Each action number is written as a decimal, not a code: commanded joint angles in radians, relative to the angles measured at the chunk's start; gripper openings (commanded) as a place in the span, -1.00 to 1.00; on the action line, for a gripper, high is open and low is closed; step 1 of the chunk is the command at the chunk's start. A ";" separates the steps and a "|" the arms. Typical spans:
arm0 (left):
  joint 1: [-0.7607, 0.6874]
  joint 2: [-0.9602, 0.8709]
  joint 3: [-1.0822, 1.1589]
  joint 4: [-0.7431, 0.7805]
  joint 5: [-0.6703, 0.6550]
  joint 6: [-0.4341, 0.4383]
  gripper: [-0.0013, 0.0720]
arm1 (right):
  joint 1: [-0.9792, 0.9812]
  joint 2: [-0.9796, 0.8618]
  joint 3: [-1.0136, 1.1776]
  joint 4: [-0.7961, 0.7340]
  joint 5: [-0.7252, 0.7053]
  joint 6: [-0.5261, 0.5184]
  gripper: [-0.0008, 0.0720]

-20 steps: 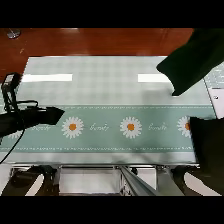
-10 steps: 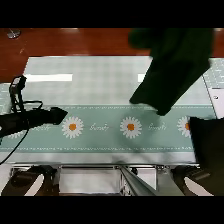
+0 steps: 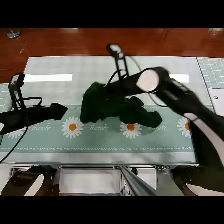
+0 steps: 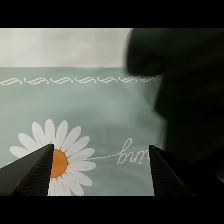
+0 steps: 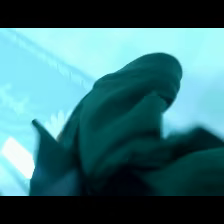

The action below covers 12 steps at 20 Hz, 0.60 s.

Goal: Fold the shirts.

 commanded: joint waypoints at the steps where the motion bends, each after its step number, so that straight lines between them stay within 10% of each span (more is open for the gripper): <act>1: 0.000 -0.028 0.000 0.000 0.016 -0.001 0.95 | 0.004 -0.107 -0.021 0.163 0.013 -0.070 0.73; 7: 0.031 -0.082 0.000 0.019 -0.145 -0.008 0.95 | -0.479 0.151 0.067 -0.036 0.452 -0.140 0.72; 12: 0.164 -0.211 -0.112 -0.353 -0.214 0.172 0.95 | -0.925 0.497 -0.418 -0.145 0.374 -0.109 0.72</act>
